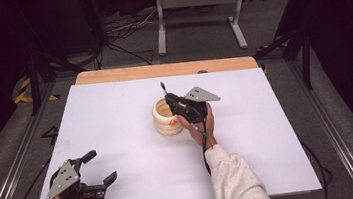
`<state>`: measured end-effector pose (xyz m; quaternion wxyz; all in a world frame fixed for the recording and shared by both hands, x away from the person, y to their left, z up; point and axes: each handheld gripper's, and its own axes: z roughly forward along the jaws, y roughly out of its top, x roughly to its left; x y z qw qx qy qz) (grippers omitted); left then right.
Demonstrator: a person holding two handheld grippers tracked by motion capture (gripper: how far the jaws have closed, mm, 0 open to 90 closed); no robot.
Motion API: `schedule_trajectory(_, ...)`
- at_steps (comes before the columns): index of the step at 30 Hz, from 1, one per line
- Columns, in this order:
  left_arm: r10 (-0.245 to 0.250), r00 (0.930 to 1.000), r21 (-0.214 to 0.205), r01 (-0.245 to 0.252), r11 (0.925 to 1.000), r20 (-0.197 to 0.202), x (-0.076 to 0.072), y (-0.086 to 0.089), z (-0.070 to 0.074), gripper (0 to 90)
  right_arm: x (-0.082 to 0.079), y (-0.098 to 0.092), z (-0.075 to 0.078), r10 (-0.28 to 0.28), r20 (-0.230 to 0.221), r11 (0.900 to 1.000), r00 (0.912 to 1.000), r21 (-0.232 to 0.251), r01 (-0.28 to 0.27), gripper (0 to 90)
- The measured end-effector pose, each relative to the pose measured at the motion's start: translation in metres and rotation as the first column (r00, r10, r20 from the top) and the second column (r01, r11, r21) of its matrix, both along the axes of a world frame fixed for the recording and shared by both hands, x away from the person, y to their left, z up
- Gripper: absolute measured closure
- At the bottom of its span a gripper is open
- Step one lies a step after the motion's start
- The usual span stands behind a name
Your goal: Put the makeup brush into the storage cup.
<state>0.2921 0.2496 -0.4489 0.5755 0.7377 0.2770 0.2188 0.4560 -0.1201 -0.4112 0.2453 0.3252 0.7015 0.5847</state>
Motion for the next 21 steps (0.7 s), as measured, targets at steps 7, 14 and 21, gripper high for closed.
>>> schedule_trajectory(7, -0.002, 1.0000, 0.000, 0.002, 1.0000, -0.001, 0.000, 0.000, 0.000, 4.9, 0.000, -0.001, 0.001, -0.006, -0.005, 1.0000, 1.0000, 0.001, 0.006, 72.8)
schedule_trajectory(14, -0.003, 1.0000, -0.004, 0.003, 1.0000, -0.001, 0.000, -0.001, 0.000, 5.0, -0.004, -0.002, 0.006, -0.023, 0.013, 0.9997, 0.9997, -0.013, 0.023, 66.2)
schedule_trajectory(21, -0.010, 1.0000, 0.008, 0.010, 0.9999, 0.000, 0.001, -0.001, 0.000, 4.8, -0.008, -0.007, 0.017, -0.043, 0.051, 0.9985, 0.9978, -0.032, 0.044, 58.8)
